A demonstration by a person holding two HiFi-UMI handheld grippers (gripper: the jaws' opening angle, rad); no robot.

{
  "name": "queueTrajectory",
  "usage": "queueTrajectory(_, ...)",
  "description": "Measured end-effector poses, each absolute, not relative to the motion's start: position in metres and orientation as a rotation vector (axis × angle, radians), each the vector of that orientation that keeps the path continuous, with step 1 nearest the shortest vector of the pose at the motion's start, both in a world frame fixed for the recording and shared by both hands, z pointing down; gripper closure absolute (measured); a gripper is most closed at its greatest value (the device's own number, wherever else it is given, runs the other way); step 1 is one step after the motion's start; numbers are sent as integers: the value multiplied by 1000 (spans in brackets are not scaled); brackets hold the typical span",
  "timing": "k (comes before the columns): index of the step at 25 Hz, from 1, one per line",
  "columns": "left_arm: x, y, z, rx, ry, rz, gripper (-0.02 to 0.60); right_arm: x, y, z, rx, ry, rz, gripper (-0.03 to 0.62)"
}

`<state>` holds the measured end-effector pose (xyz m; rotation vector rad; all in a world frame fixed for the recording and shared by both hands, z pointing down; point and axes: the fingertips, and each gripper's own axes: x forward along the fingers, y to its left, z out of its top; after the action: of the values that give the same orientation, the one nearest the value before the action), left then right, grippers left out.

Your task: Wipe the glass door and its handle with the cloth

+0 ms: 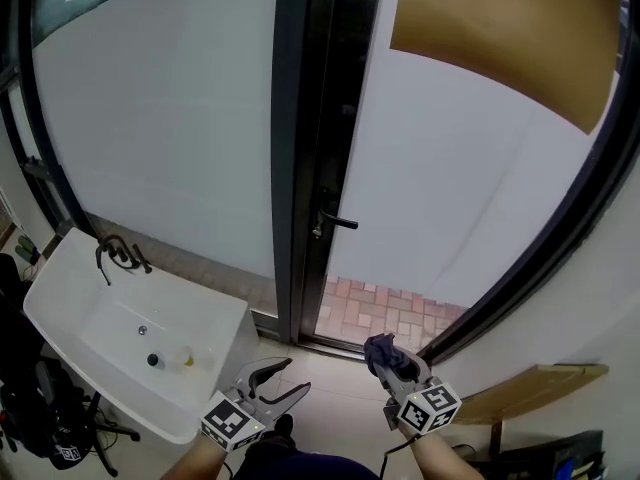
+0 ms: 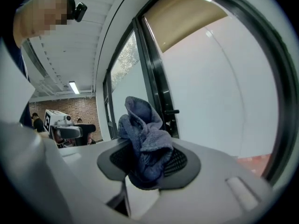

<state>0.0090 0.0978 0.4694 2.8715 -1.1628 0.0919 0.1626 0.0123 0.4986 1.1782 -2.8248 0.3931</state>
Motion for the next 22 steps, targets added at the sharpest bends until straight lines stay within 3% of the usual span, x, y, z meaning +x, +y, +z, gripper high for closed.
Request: queueTrajectory(22, -25, 133, 462, 2943, -1027, 103, 367, 160, 78, 487, 1442, -2792, 433, 451)
